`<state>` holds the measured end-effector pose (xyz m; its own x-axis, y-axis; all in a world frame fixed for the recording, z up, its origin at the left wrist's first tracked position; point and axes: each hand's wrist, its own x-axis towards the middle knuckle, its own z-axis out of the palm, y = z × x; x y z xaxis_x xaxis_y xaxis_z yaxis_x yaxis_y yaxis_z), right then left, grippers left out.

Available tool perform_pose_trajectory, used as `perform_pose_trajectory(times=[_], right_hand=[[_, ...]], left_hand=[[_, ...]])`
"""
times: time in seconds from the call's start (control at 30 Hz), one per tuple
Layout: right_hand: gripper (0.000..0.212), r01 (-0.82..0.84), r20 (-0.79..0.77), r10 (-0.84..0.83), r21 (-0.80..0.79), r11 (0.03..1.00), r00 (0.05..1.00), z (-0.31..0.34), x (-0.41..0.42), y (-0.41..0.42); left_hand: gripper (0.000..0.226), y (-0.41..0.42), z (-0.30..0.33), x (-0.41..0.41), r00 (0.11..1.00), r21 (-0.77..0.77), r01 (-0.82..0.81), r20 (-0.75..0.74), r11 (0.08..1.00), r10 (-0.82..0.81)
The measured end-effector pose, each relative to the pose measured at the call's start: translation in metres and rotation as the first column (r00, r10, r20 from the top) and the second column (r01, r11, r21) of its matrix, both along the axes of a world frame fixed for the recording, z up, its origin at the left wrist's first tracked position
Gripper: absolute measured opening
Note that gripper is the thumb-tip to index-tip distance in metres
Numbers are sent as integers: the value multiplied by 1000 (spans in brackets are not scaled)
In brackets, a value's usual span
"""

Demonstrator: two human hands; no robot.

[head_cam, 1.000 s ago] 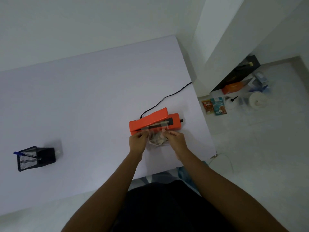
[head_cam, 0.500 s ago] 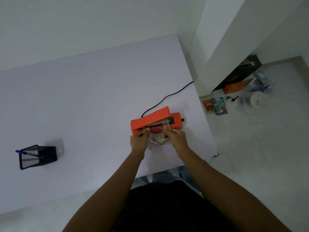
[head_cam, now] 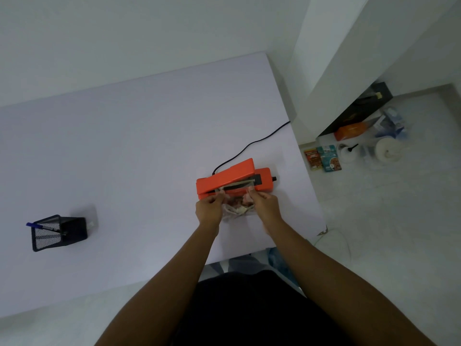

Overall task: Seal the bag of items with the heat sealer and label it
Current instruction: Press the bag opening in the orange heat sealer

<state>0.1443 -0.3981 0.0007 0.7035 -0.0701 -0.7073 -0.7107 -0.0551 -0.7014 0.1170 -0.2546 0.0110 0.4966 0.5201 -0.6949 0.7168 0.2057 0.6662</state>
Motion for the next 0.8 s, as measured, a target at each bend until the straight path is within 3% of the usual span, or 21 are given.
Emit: perform_pose_trajectory(times=[0.8], right_hand=[[22,85,-7,-85,24,996,996,-6,4,3]], left_hand=[[17,-3,7,1,1000,-22,-17,0,1000,17]])
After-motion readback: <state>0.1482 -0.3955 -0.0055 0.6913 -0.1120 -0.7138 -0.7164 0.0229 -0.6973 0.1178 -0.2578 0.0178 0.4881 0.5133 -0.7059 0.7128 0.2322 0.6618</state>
